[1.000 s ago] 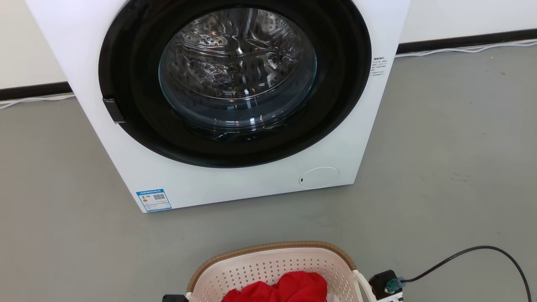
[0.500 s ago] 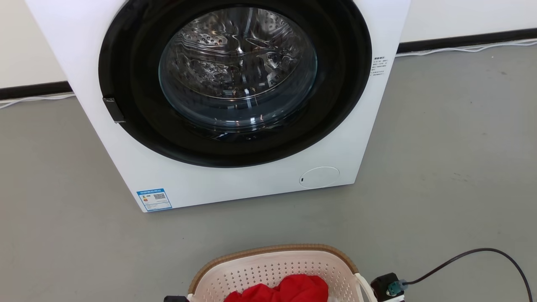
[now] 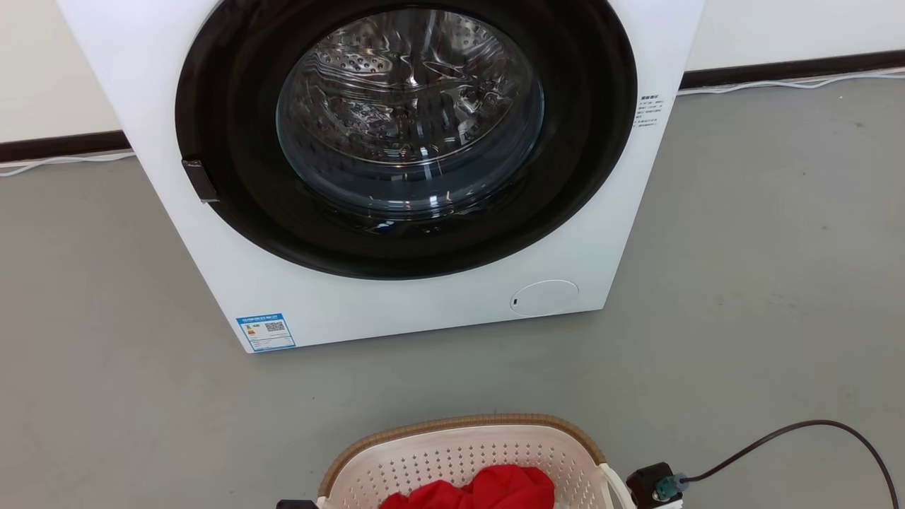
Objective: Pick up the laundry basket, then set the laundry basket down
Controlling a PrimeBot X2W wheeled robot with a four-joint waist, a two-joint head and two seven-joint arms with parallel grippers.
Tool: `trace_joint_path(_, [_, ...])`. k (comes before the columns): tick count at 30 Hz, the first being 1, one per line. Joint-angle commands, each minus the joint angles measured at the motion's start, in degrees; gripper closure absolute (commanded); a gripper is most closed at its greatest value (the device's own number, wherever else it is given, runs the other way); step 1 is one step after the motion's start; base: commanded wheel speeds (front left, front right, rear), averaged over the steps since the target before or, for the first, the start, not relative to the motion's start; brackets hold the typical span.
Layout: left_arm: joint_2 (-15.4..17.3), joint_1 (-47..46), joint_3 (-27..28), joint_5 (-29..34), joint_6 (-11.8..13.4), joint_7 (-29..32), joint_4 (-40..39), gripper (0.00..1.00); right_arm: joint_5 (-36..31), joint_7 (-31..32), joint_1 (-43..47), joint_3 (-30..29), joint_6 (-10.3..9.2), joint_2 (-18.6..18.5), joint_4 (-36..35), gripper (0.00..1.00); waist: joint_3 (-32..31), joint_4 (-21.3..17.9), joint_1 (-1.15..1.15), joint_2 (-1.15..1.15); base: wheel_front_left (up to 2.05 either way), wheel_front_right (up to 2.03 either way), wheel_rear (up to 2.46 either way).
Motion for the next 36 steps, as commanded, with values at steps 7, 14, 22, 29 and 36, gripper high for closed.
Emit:
trace_joint_path(7, [-0.1,-2.7,-0.1,-0.6,-0.2,-1.5,-1.1,1.0,0.5,-1.1,-1.7,2.5,1.52,1.8,-0.9,1.0,0.0,0.0,0.0,0.0,0.0,0.0,0.0])
trace_joint_path(14, [-0.1,-2.7,-0.8,-1.5,-0.1,-1.7,-1.0,1.0,1.3,-1.4,-1.8,3.3,1.52,1.8,-0.5,1.0,-0.1,0.1,0.0,0.0,0.0,0.0,0.0])
trace_joint_path(22, [-0.1,-2.9,-1.6,-2.2,0.1,-1.9,-1.1,1.0,2.2,-1.7,-2.2,4.1,1.52,1.8,-0.3,1.0,0.3,0.2,0.0,0.0,0.0,0.0,0.0])
trace_joint_path(29, [-0.1,-3.3,-2.3,-2.9,0.2,-1.9,-0.9,1.0,3.0,-1.9,-2.6,4.7,1.52,1.8,0.0,1.0,0.6,0.2,0.0,0.0,0.0,0.0,0.0])
trace_joint_path(36, [-0.1,-3.4,-2.9,-3.4,0.1,-2.1,-0.7,1.0,3.8,-2.0,-2.7,5.3,1.52,1.8,0.2,1.0,0.6,0.2,0.0,0.0,0.0,0.0,0.0])
